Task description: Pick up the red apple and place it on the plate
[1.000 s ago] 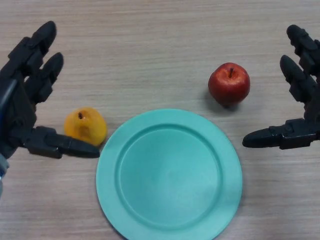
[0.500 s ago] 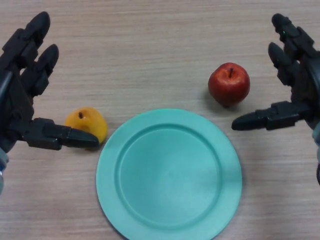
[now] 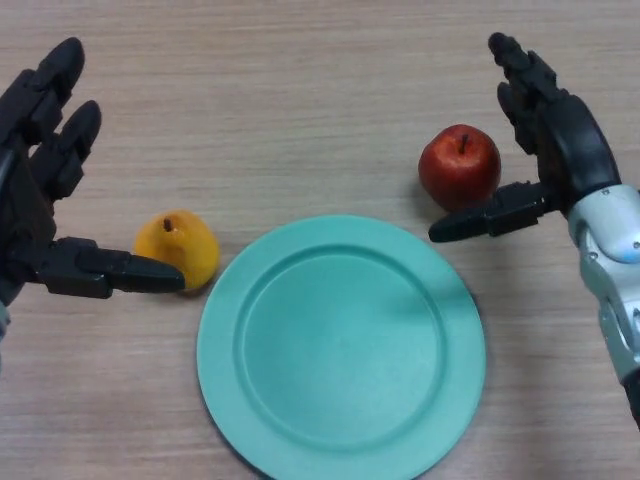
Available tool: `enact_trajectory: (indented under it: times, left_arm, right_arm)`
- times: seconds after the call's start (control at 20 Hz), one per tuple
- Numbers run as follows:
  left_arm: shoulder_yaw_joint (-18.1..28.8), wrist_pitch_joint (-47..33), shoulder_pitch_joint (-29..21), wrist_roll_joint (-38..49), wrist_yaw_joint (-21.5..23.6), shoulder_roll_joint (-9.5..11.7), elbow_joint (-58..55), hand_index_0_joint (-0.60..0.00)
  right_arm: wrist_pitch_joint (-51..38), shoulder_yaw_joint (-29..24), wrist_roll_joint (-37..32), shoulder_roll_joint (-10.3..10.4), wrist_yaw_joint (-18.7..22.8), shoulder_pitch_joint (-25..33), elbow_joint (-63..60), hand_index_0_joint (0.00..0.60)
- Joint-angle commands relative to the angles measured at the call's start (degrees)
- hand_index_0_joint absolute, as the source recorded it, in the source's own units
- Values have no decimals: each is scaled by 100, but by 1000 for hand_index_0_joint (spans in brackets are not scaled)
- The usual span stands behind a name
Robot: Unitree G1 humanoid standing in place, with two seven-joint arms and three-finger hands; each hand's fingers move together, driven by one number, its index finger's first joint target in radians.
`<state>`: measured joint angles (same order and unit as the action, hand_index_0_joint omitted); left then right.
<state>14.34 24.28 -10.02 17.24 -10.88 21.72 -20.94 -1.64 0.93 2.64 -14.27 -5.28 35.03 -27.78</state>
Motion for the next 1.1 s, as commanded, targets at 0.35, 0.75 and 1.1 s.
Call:
enact_trajectory:
  times: [0.35,0.75,1.1]
  left_arm:
    - [597,-1087,-41,-27,13,306,-64,0]
    - [736,-1391,-9,-63,125,305,57,0]
    - [865,-1410,-99,-9,293,419,115,0]
  right_arm:
    - [-2007,-184,875,-102,811,1208,-1648,0]
    - [-2275,76,1962,-15,1849,2164,-3585,50]
    - [-2555,-115,2068,193,2301,2533,-4108,600]
